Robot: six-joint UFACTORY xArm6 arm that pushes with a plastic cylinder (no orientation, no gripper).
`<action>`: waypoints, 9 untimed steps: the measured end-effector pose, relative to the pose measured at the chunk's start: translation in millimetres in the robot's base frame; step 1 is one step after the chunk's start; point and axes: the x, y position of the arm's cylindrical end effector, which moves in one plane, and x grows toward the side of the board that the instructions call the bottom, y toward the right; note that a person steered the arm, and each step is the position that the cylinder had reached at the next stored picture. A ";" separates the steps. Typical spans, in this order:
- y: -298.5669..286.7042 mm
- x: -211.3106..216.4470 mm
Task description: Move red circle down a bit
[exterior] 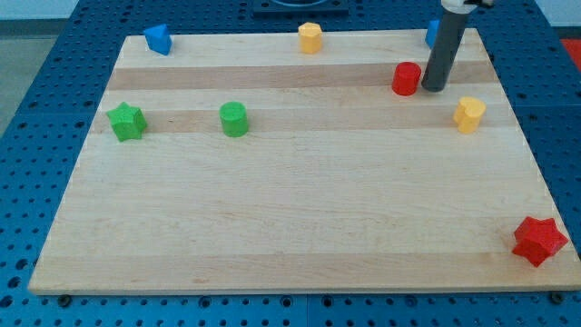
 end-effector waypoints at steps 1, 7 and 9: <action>-1.0 -13.4; -31.2 53.3; -69.4 62.9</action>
